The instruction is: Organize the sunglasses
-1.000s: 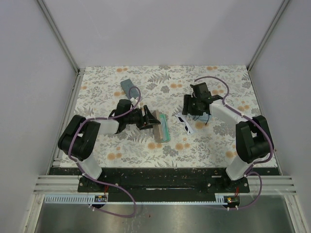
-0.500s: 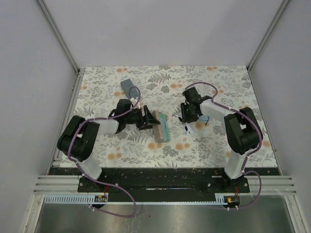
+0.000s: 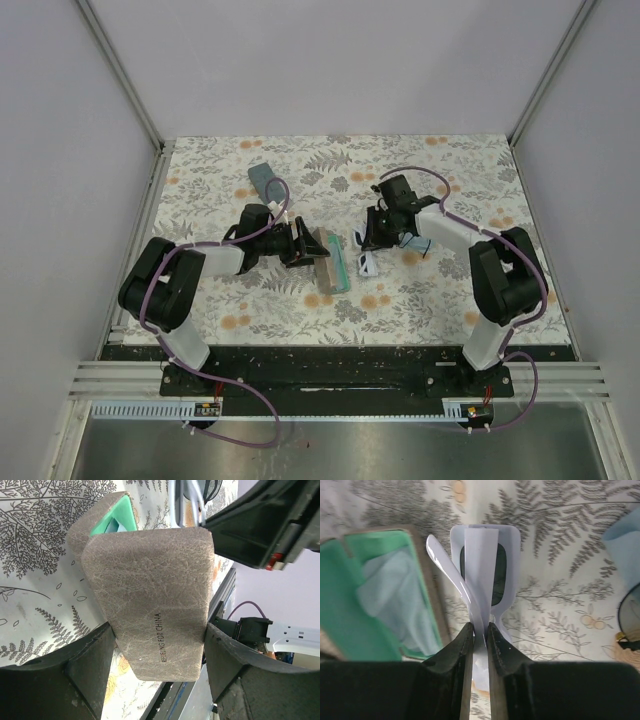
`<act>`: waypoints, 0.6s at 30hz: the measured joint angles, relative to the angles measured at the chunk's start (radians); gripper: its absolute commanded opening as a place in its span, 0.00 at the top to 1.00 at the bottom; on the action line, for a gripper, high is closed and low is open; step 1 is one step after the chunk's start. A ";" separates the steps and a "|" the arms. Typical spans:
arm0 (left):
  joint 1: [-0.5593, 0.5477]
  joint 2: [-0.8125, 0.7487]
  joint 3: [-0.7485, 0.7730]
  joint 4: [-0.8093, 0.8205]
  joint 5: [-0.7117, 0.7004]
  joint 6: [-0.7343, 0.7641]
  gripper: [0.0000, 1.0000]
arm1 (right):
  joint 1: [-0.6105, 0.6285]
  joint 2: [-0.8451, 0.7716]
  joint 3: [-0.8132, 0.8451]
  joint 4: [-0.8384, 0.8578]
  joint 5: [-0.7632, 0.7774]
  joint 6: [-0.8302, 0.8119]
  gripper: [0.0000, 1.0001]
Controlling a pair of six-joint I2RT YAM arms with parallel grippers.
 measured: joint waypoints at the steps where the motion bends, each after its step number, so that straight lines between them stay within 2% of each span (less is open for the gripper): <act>1: 0.000 0.002 0.002 0.000 0.001 0.000 0.60 | 0.000 -0.014 -0.003 0.012 -0.023 0.016 0.96; 9: 0.002 0.037 0.021 0.009 0.017 -0.009 0.60 | 0.028 -0.061 -0.020 0.109 -0.140 0.102 0.96; 18: 0.003 0.045 0.028 0.018 0.025 -0.020 0.60 | 0.105 -0.051 -0.062 0.183 -0.155 0.170 0.97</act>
